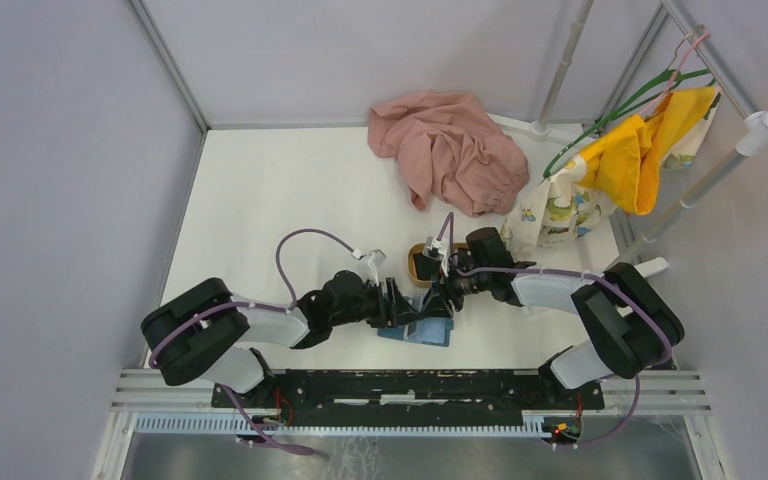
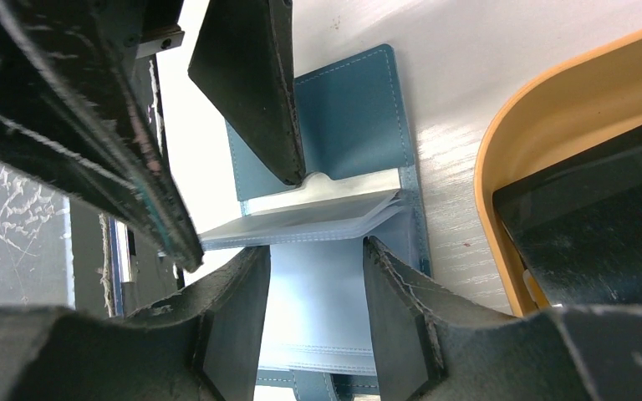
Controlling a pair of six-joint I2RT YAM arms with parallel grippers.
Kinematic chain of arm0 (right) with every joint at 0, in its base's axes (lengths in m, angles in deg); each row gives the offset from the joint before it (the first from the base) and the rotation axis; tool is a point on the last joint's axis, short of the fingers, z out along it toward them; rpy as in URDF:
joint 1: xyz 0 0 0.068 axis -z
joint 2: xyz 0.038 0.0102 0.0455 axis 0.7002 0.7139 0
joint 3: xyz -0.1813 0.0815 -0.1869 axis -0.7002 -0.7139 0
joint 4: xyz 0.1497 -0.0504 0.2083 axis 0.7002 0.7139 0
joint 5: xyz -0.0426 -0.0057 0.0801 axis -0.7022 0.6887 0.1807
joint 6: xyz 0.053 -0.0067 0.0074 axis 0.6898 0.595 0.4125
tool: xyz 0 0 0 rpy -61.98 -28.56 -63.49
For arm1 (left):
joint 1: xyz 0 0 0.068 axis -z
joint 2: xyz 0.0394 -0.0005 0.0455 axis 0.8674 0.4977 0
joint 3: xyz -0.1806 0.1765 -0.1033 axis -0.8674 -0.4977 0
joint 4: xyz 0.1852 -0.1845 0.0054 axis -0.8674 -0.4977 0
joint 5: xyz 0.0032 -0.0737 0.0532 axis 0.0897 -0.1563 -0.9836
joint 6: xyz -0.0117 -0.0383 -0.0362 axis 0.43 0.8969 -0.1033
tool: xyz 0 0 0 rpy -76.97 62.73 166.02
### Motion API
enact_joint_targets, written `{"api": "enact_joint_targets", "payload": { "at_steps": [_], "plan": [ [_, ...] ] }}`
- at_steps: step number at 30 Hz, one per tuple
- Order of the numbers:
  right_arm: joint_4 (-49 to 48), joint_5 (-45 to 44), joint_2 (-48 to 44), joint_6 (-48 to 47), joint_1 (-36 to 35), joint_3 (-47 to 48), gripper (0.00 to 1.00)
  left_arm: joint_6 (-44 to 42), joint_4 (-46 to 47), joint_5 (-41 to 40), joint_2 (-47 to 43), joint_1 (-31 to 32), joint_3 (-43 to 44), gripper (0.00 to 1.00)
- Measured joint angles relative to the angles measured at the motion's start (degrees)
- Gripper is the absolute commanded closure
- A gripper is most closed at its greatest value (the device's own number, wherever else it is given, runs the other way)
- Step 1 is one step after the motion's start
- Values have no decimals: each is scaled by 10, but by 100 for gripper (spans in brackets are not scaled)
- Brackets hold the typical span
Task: Put the credit cards into the card holder
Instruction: Insert the credit card into the card holder.
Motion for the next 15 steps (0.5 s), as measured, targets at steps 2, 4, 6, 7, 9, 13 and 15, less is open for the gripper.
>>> {"api": "enact_joint_targets", "payload": {
  "at_steps": [2, 4, 6, 7, 9, 13, 15],
  "plan": [
    [0, 0, 0, 0, 0, 0, 49, 0, -11, 0, 0, -1, 0, 38],
    [-2, 0, 0, 0, 0, 0, 49, 0, -16, 0, 0, -2, 0, 41],
    [-3, 1, 0, 2, 0, 0, 49, 0, -17, 1, 0, -3, 0, 42],
    [-3, 2, 0, 3, 0, 0, 49, 0, -17, 1, 0, -3, 1, 42],
    [-6, 5, 0, 5, 0, 0, 49, 0, -17, 3, 0, -3, 2, 42],
    [-10, 9, 3, 9, 0, 0, 49, 0, -17, 6, 0, -3, 3, 45],
    [-10, 10, 4, 10, 0, 0, 49, 0, -17, 6, 0, -3, 5, 48]
  ]
}}
